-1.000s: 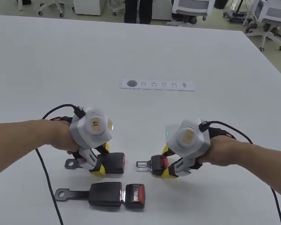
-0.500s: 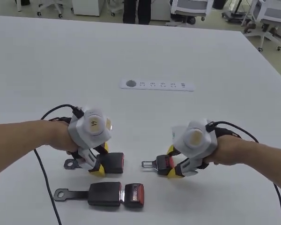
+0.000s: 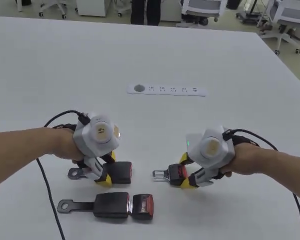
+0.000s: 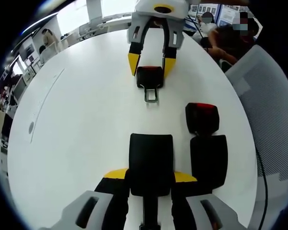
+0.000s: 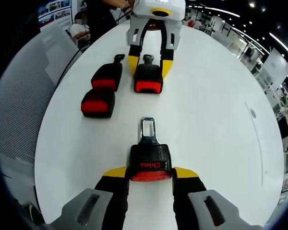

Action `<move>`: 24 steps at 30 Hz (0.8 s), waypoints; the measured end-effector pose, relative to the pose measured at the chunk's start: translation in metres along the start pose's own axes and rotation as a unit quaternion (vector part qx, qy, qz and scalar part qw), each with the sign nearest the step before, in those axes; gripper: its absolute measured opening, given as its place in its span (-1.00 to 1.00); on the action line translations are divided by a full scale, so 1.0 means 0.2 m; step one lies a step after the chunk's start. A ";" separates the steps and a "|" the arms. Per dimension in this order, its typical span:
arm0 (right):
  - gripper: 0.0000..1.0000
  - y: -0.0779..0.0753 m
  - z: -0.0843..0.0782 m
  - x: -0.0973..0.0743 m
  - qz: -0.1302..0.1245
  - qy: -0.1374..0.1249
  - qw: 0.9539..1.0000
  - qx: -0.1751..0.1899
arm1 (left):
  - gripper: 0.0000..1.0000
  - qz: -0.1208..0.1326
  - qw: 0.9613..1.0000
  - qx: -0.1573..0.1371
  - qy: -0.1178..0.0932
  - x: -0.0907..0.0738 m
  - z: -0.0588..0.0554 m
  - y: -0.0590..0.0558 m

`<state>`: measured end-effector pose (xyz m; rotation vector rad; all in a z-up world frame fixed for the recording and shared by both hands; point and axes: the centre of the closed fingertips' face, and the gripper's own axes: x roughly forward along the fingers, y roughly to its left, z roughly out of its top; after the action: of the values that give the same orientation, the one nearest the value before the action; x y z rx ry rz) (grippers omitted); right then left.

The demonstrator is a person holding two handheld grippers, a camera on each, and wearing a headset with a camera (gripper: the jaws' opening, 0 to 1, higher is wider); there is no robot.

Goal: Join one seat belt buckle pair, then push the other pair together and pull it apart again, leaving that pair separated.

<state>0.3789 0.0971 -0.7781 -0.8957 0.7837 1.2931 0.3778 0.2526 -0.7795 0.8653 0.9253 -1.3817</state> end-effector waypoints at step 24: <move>0.01 0.04 -0.04 -0.11 -0.018 -0.007 1.000 0.010 | -0.19 0.042 0.999 -0.030 -0.005 -0.09 -0.03 0.03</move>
<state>0.3680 0.0795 -0.7628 -0.8810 0.7647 1.2560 0.3839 0.2667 -0.7651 0.8428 0.9080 -1.2783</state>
